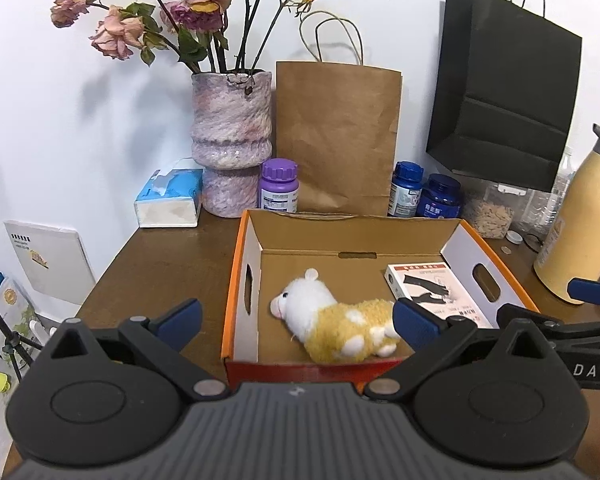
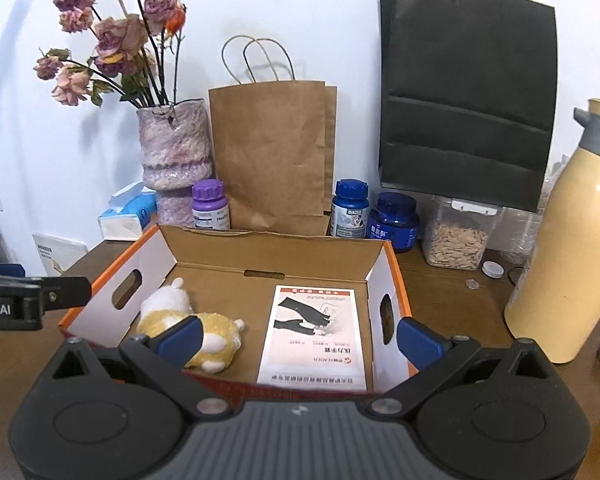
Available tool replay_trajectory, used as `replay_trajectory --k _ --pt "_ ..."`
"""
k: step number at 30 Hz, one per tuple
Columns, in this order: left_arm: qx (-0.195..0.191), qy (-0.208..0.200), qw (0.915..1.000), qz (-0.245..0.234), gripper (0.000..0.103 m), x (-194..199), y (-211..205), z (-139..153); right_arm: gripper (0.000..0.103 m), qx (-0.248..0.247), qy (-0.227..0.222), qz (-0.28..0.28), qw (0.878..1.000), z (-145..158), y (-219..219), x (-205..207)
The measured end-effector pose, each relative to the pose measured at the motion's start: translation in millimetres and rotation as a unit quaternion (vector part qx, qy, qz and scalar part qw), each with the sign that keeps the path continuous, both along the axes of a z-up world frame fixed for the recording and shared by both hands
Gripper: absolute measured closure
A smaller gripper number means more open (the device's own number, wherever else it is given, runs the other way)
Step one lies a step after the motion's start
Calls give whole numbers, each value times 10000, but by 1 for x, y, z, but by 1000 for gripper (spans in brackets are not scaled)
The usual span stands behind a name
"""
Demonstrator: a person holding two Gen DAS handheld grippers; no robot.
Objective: Flip cup upright
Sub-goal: 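Lower the sheep and booklet into the box and open both tools, then grasp the red-and-green ribbon bow with the right tool while the left tool withdraws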
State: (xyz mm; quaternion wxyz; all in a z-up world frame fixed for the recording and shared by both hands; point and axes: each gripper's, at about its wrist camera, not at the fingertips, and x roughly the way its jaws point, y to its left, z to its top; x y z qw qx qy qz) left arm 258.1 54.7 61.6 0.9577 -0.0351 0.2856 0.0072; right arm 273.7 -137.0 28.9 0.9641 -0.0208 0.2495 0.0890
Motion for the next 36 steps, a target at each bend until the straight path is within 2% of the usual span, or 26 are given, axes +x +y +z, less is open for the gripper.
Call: replay_trajectory --k 16,24,36 --pt "13 -265 9996 -65 0 -84 -3 6 0 -29 -284 148 9995 -1 -10 -92" --pt "-48 -268 9995 -149 0 -120 -1 -2 0 -48 -312 194 9993 -12 -16 -136" --pt "158 -475 9982 -329 0 -171 -10 -17 0 -70 -307 253 9992 -27 -18 -181"
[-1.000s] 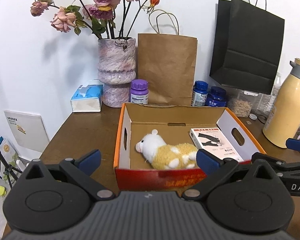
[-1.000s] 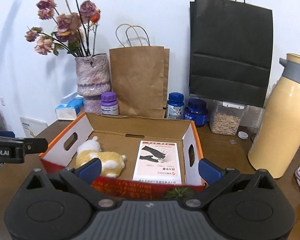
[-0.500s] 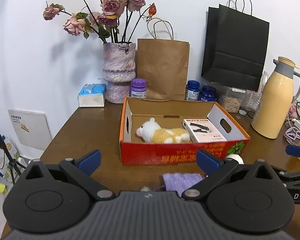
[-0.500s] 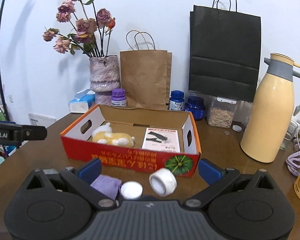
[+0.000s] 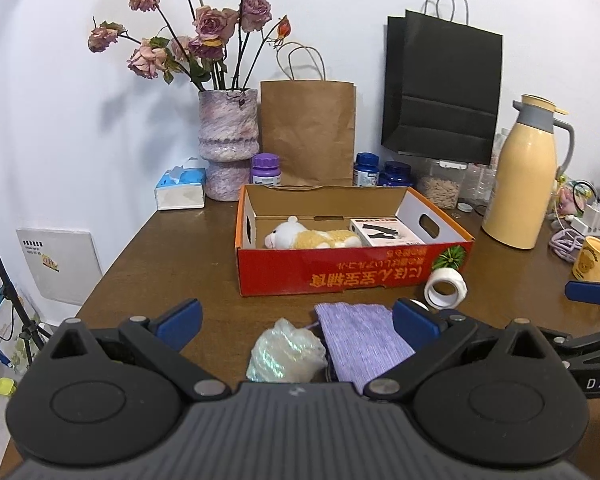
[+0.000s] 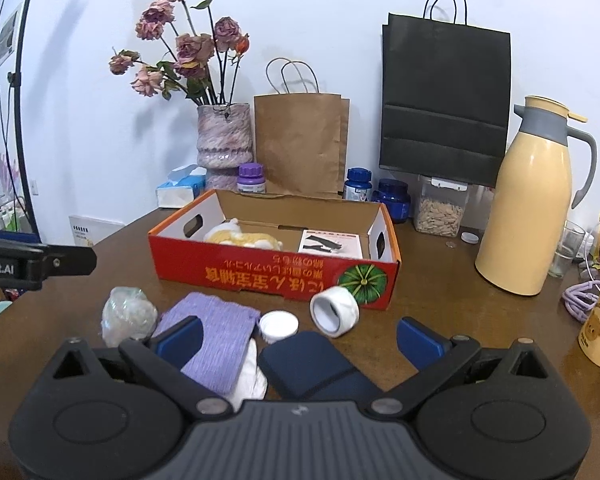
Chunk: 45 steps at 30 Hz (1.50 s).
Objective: Flip cup upright
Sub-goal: 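Grasp the red-and-green ribbon bow with the right tool while the left tool withdraws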
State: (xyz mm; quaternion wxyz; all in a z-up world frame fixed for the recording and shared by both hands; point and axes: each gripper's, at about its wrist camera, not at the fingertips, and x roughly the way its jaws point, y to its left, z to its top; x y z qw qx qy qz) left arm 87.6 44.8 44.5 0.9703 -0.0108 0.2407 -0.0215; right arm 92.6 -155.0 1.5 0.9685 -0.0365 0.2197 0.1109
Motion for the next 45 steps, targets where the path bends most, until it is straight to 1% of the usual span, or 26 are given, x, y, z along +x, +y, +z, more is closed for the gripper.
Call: replay_trajectory --k 8,13,16,20,26,29,32,34,35,37,39,45 --pt "-32 26 10000 -19 0 -25 -2 -20 0 -104 63 -21 9999 -19 2 -24" --pt "-82 219 9997 -24 0 -30 1 -35 0 -20 316 26 9995 -38 1 -36" --pt "-146 306 9994 -16 0 -33 4 -43 0 -62 453 34 9989 -49 1 -41" --pt "-267 359 9990 33 0 -38 8 -50 0 -29 644 47 9979 -63 2 -44" --pt "-271 397 9988 52 0 -39 10 -55 3 -27 769 102 9970 -74 6 -39" --pt "-271 388 9989 34 0 -39 10 -55 10 -10 863 136 9962 -79 8 -34" --pt "-275 409 9988 9 0 -37 10 -56 25 14 1001 164 9948 -84 9 -29" --pt "-284 425 9987 0 0 -36 11 -57 57 52 1020 233 9945 -85 9 -29" --pt "-292 431 9986 -8 0 -36 11 -58 61 57 992 254 9947 -84 9 -30" --pt "-301 440 9986 -11 0 -35 11 -58 64 201 978 363 9943 -82 7 -30" --pt "-309 452 9985 -14 0 -34 12 -59 65 213 897 355 9951 -80 6 -30" --pt "-348 498 9981 -23 0 -28 16 -61 66 317 675 315 9967 -69 1 -25"
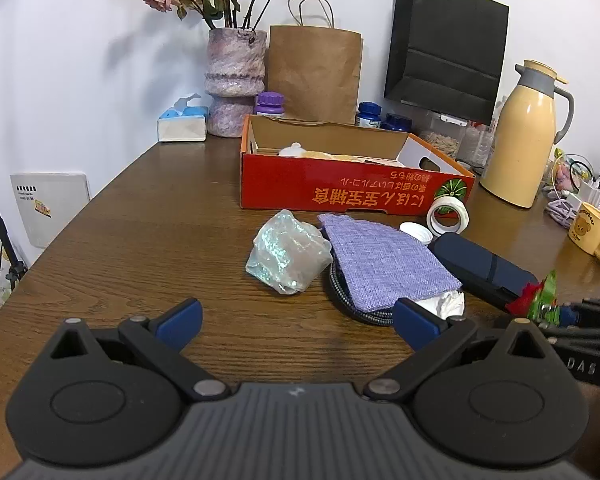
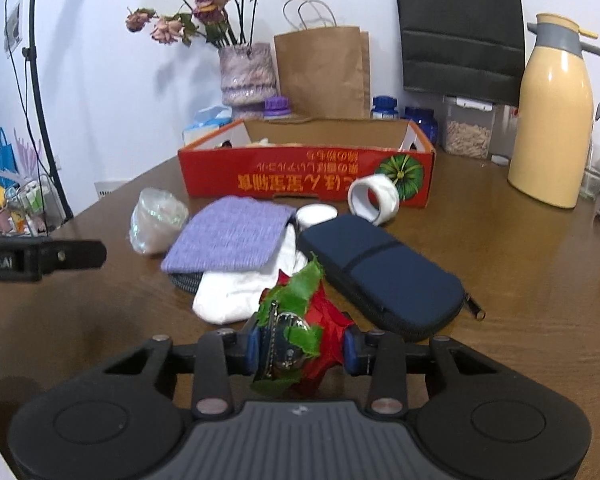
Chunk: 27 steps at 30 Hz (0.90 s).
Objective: Flip cup upright
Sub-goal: 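Grasp the red-and-green ribbon bow with the right tool while the left tool withdraws, then grasp the clear iridescent plastic bag with the left tool while the right tool holds the bow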
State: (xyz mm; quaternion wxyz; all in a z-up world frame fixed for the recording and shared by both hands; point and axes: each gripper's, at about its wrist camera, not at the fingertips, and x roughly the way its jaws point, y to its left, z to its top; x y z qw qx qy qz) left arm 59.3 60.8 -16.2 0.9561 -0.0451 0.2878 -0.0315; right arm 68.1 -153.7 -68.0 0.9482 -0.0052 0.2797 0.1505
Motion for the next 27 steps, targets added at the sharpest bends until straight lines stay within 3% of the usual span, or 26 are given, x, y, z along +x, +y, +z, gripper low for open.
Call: replay_trajectory --k 18,27 --pt "3 56 10000 80 0 61 8 -6 66 -53 -309 -195 9993 18 2 37" --pt "88 211 9997 5 9 94 4 -18 66 -84 -280 -215 9993 17 5 48"
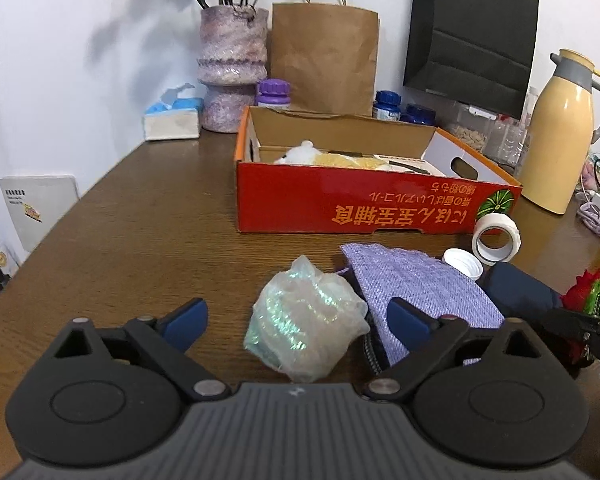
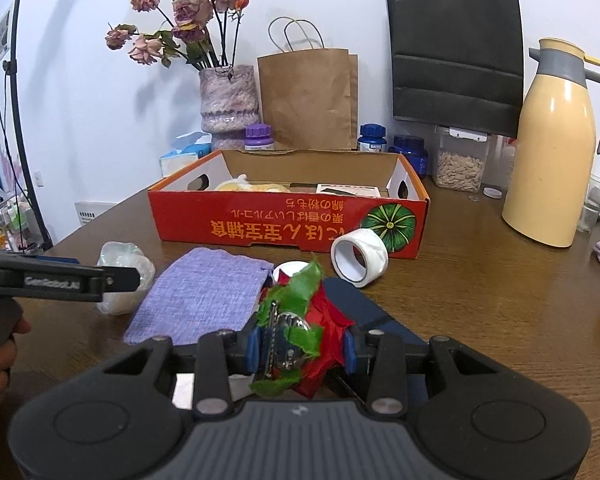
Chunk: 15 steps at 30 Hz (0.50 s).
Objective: Flip cup upright
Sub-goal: 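Grasp the clear iridescent plastic bag with the left tool while the right tool holds the bow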
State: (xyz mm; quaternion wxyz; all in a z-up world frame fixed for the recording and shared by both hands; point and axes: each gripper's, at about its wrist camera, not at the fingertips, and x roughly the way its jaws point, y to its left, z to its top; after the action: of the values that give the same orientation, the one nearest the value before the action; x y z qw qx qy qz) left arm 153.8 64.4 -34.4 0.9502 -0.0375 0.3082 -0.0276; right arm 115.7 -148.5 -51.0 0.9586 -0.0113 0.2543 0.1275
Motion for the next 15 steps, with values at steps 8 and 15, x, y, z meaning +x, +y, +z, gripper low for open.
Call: replay_trajectory --k 8,15 --pt "-192 204 9996 -89 31 13 0 -9 66 13 31 -29 10000 -1 0 8" --pt "-427 219 9986 -241 55 13 3 -9 65 64 43 -49 10000 -1 0 12"
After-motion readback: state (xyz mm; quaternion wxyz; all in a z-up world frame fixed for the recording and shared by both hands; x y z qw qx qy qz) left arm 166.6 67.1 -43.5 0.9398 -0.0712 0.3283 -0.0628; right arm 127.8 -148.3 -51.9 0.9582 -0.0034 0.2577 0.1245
